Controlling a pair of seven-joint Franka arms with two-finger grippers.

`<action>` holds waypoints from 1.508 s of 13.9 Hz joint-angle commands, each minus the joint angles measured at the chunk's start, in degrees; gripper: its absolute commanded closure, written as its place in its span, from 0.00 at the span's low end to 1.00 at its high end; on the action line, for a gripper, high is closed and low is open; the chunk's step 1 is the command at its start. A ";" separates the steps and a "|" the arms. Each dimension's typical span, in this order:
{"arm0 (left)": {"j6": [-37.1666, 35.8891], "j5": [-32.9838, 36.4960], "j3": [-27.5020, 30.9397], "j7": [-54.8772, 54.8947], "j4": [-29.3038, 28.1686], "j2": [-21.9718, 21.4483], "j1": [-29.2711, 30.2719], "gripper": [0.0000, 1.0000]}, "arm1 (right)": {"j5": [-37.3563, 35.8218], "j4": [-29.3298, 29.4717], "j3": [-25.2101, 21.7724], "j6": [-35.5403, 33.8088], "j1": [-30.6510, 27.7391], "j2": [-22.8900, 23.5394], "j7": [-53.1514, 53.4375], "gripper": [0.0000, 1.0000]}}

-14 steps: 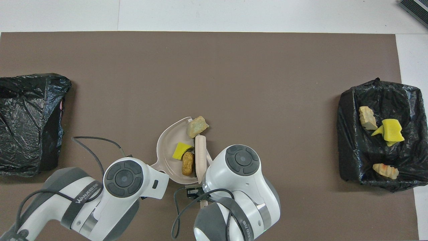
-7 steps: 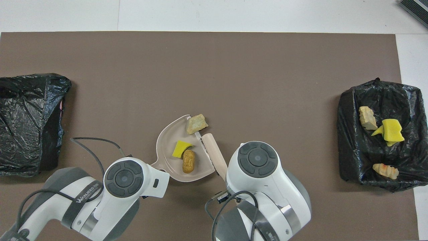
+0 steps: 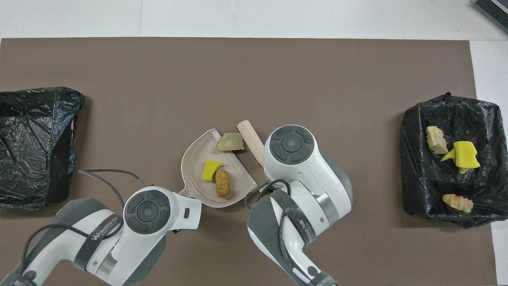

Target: Sweep and dump trash in bin

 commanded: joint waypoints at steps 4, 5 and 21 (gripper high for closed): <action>1.26 -0.74 0.55 -2.16 -0.62 -0.18 -0.52 1.00 | -1.75 4.12 0.75 1.92 0.30 6.09 -11.18 1.00; 1.26 -0.83 0.55 -2.07 -0.62 -0.18 -0.43 1.00 | -1.22 3.06 0.75 1.83 0.30 5.30 -14.01 1.00; -1.19 -4.61 1.51 -1.98 1.92 -1.41 7.46 1.00 | 1.62 -2.14 0.40 -18.81 -8.41 -10.25 -19.43 1.00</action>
